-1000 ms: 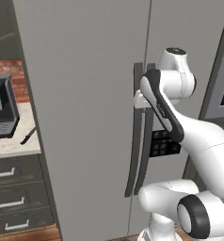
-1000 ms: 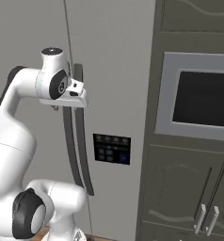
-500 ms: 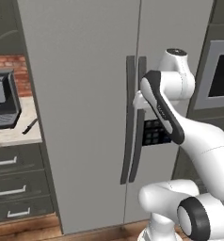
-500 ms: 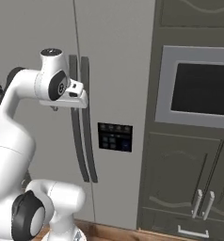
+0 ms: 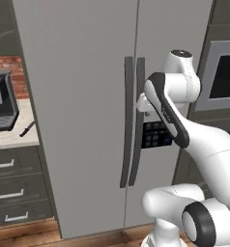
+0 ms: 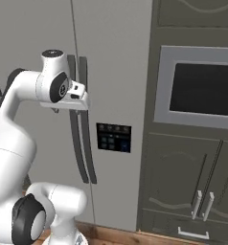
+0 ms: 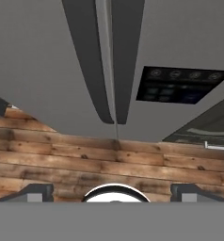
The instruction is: Retrieve the butter from the fridge and place it on a plate on the dining table. Then retrieve the butter knife by the fridge and place it near the plate.
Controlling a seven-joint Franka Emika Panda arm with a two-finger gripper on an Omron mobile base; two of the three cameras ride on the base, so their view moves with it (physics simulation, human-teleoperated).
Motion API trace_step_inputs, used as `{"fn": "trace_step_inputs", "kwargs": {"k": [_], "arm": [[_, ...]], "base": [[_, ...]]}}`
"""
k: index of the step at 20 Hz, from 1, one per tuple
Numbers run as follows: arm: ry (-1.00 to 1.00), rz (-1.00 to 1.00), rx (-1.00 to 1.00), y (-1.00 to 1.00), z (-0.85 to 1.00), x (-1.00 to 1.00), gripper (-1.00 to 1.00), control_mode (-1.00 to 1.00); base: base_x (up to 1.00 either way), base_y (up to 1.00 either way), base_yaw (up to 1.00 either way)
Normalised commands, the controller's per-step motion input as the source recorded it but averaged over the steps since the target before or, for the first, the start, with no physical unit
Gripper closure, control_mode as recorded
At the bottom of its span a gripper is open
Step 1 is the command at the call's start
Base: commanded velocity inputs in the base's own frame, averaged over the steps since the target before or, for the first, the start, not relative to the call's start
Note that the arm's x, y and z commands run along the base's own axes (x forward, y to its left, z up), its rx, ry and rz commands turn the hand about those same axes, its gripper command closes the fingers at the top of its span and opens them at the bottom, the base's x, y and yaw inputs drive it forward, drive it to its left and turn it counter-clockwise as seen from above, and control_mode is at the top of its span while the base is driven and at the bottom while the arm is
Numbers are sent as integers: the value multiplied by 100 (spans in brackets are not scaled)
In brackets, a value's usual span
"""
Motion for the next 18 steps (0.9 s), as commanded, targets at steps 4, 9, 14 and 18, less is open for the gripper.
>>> {"fn": "trace_step_inputs", "kwargs": {"k": [4, 9, 14, 18], "arm": [[0, 0, 0, 0, 0, 0, -100, 100], [0, 0, 0, 0, 0, 0, -100, 100], [0, 0, 0, 0, 0, 0, -100, 100], [0, 0, 0, 0, 0, -3, -100, -100]], "base": [[-38, -11, 0], [-48, 0, 0], [-14, 0, 0], [0, 0, 0]]}}
